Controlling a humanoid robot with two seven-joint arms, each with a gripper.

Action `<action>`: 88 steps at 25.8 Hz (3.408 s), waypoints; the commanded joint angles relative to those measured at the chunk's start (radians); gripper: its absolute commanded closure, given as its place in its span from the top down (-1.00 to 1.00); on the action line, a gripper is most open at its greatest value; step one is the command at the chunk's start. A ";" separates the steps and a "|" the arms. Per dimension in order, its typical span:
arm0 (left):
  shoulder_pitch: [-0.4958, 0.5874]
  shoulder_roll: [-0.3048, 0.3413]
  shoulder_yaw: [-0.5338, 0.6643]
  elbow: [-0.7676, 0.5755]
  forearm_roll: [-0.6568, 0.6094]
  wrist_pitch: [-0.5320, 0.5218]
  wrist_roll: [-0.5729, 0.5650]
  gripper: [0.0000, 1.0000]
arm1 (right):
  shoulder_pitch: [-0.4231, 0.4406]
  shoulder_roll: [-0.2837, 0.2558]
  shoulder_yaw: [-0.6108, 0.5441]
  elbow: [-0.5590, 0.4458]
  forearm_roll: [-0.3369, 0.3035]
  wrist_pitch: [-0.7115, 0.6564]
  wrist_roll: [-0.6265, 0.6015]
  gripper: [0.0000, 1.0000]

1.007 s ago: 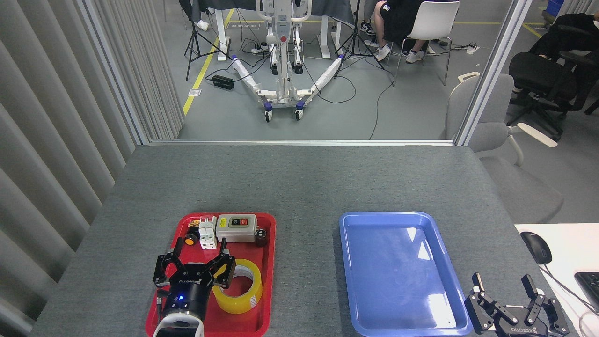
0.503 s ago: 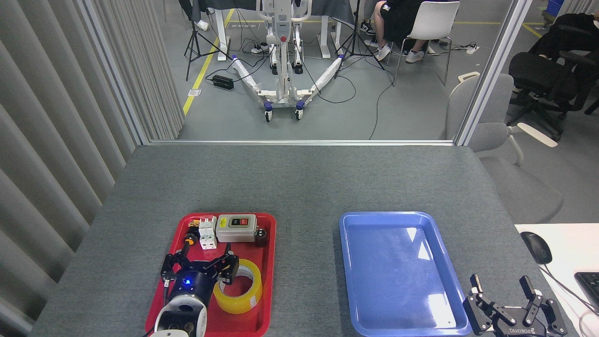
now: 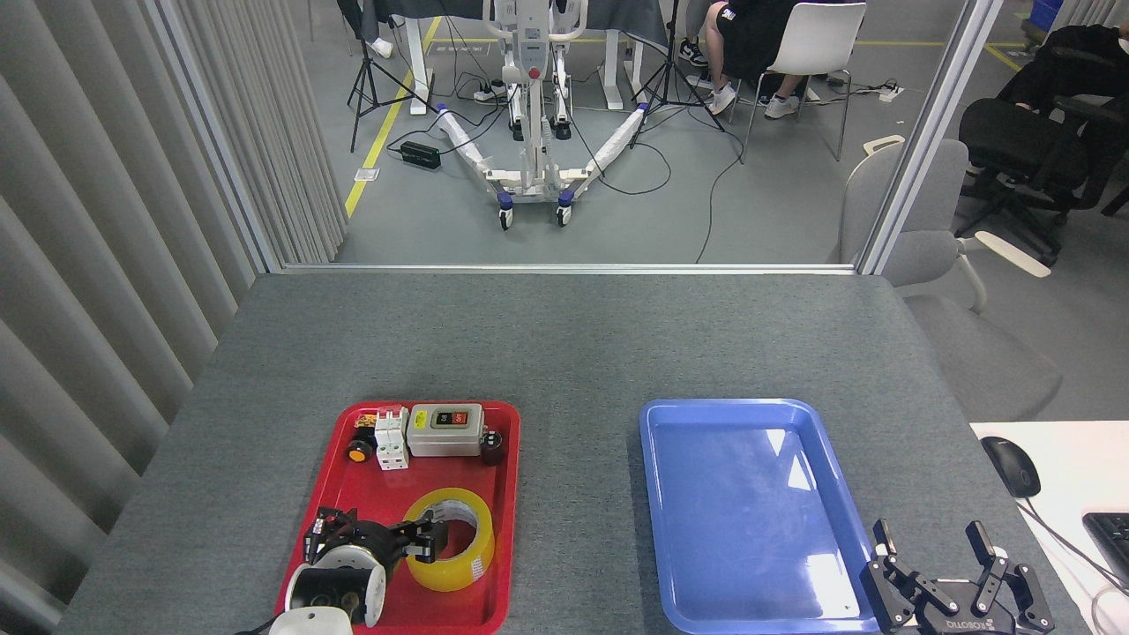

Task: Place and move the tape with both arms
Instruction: 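Lower the left gripper and close it on the tape roll's rim, then hold the tape roll with the left gripper and tilt it upright, then slide the tape roll with the left gripper toward the blue tray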

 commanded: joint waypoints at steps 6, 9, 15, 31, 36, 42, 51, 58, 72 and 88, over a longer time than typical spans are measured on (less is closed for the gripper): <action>-0.068 0.011 -0.005 0.037 0.025 -0.057 -0.101 1.00 | -0.001 0.001 0.000 0.001 0.000 0.003 0.000 0.98; -0.079 0.012 -0.006 0.057 0.028 -0.058 -0.170 1.00 | -0.001 0.001 0.000 0.001 0.000 0.003 0.000 0.98; -0.102 0.051 -0.006 0.072 0.029 -0.058 -0.267 1.00 | -0.001 0.001 0.000 0.001 0.000 0.003 0.000 0.98; -0.202 0.046 -0.016 0.167 0.046 -0.058 -0.433 1.00 | 0.001 0.001 0.000 0.003 0.000 0.003 0.000 0.98; -0.219 0.040 -0.029 0.205 0.048 -0.058 -0.493 1.00 | 0.001 0.001 0.000 0.006 0.000 0.003 0.000 0.98; -0.239 0.040 -0.045 0.241 0.048 -0.055 -0.483 1.00 | 0.001 0.001 0.000 0.006 0.000 0.003 0.000 0.98; -0.240 0.048 -0.060 0.253 0.026 -0.051 -0.447 0.90 | 0.001 0.001 0.000 0.006 0.000 0.003 -0.002 0.98; -0.240 0.049 -0.060 0.258 0.008 -0.048 -0.427 0.64 | 0.003 0.002 0.002 0.006 0.008 0.003 0.000 0.98; -0.239 0.057 -0.059 0.268 0.127 -0.052 -0.437 -1.00 | -0.008 0.019 0.002 0.006 0.016 0.000 0.001 0.98; -0.180 0.081 0.033 0.133 0.439 -0.097 -0.356 -1.00 | -0.011 0.033 0.014 0.004 0.020 -0.003 0.001 1.00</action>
